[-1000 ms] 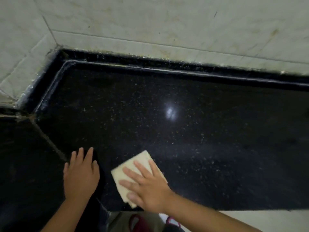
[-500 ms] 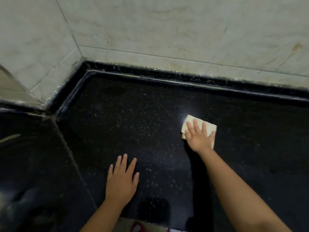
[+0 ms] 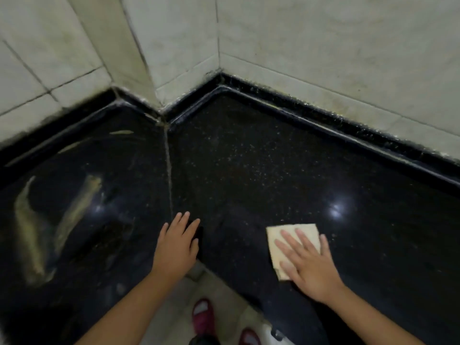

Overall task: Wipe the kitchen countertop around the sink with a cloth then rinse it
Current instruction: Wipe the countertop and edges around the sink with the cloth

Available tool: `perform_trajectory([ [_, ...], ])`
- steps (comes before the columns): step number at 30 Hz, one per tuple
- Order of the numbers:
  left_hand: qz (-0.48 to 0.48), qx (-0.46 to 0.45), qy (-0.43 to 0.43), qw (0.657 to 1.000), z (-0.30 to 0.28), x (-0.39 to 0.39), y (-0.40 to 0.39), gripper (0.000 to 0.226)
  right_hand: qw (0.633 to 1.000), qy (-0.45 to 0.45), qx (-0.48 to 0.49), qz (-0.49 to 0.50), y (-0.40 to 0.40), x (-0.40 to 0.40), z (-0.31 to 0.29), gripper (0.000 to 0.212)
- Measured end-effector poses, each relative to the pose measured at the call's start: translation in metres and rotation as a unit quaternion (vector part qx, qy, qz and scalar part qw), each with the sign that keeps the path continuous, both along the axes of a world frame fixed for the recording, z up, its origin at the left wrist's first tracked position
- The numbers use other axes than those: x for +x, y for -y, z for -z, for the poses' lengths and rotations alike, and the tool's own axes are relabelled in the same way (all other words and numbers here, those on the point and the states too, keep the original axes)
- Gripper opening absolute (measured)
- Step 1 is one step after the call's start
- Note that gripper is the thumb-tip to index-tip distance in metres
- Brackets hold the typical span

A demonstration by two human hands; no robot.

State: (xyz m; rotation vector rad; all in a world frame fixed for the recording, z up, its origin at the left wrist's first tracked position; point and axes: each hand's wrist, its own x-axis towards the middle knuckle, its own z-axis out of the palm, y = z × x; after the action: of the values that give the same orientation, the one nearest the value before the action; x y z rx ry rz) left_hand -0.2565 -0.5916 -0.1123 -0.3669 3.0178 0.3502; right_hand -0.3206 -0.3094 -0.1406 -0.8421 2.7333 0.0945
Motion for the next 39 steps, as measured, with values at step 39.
perform_trajectory([
  [39,-0.404,-0.001,-0.003,0.915,0.028,0.228,0.223,0.049,0.996,0.071,0.013,-0.06,0.381,0.051,-0.015,0.055],
])
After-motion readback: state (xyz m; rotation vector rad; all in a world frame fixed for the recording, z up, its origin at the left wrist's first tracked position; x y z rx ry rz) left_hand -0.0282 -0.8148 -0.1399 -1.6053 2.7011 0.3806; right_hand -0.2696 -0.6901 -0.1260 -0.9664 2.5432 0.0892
